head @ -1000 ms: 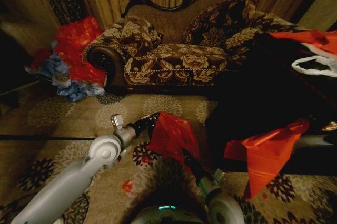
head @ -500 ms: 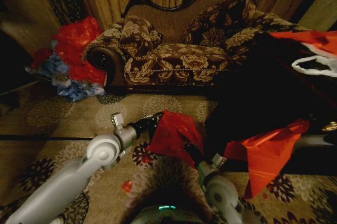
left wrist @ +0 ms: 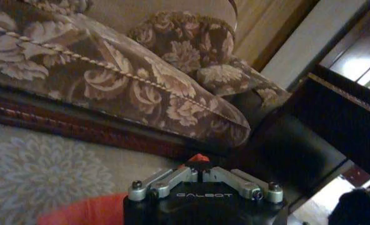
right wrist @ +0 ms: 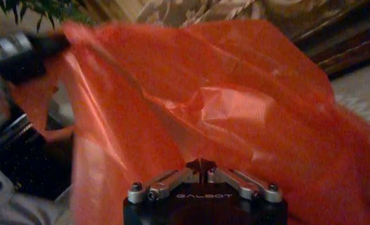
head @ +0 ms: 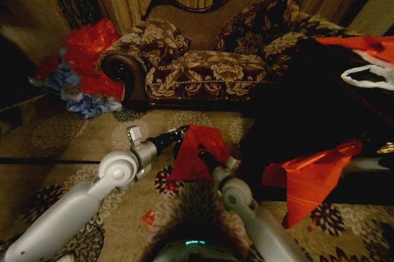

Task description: Place a garbage bag over the trash bin.

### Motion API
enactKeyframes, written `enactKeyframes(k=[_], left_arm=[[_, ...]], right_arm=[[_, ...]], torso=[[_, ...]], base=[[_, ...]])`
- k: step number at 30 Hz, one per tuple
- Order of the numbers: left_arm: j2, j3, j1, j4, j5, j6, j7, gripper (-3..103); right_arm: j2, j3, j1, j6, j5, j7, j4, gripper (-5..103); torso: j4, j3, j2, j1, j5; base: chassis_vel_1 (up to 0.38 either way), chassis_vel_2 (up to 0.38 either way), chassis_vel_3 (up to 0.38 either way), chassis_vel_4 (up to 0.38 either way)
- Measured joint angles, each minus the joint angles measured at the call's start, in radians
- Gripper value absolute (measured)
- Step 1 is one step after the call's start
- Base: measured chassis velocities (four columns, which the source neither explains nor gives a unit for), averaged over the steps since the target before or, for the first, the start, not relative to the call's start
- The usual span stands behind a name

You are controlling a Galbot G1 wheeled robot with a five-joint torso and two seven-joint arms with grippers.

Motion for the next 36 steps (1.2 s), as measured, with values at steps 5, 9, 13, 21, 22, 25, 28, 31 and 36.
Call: enactKeyframes(k=[5, 9, 13, 21, 22, 25, 28, 31, 36], left_arm=[[-0.019, 0.012, -0.038, 0.030, -0.013, -0.008, 0.005, 0], [-0.028, 0.012, -0.039, 0.043, -0.014, -0.013, 0.004, 0], [-0.039, 0.011, -0.032, 0.045, -0.015, -0.020, 0.000, 0], [-0.062, 0.029, -0.017, 0.009, -0.058, -0.026, -0.020, 0], [-0.064, 0.030, -0.012, 0.005, -0.062, -0.026, -0.022, 0], [-0.067, 0.031, 0.000, -0.004, -0.066, -0.027, -0.022, 0], [-0.078, 0.033, 0.019, -0.017, -0.078, -0.031, -0.022, 0], [-0.089, 0.035, 0.026, -0.018, -0.092, -0.037, -0.022, 0], [-0.108, 0.036, 0.028, -0.008, -0.102, -0.051, -0.024, 0]], right_arm=[[0.048, -0.041, 0.107, -0.006, 0.009, 0.008, -0.113, 0], [0.065, -0.056, 0.170, -0.006, 0.001, 0.002, -0.199, 0], [0.072, -0.051, 0.192, -0.005, -0.012, 0.004, -0.237, 0], [0.071, -0.043, 0.194, 0.006, -0.042, -0.013, -0.254, 0], [0.079, -0.043, 0.196, 0.007, -0.050, -0.019, -0.265, 0], [0.098, -0.042, 0.199, 0.010, -0.067, -0.027, -0.295, 0], [0.132, -0.034, 0.199, 0.021, -0.100, -0.035, -0.357, 0], [0.142, -0.033, 0.197, 0.013, -0.122, -0.030, -0.382, 0], [0.141, -0.033, 0.192, -0.023, -0.130, 0.000, -0.399, 0]], torso=[[-0.0004, 0.000, 0.000, 0.000, 0.0002], [-0.0002, 0.000, 0.000, 0.000, 0.0000], [-0.0001, 0.000, 0.000, 0.000, 0.0002], [-0.0003, 0.000, 0.000, 0.000, 0.0002], [-0.0002, 0.000, 0.000, 0.000, 0.0003], [-0.0001, 0.000, 0.000, 0.000, 0.0002], [-0.0001, 0.000, 0.000, 0.000, 0.0002], [-0.0001, 0.000, 0.000, 0.000, 0.0002], [-0.0001, 0.000, 0.000, 0.000, 0.0003]], base=[[0.000, 0.000, 0.000, 0.000], [0.000, 0.000, 0.000, 0.000], [0.000, 0.000, 0.000, 0.000], [0.000, 0.000, 0.000, 0.000], [0.000, 0.000, 0.000, 0.000], [0.000, 0.000, 0.000, 0.000], [0.000, 0.000, 0.000, 0.000], [0.000, 0.000, 0.000, 0.000], [0.000, 0.000, 0.000, 0.000]])
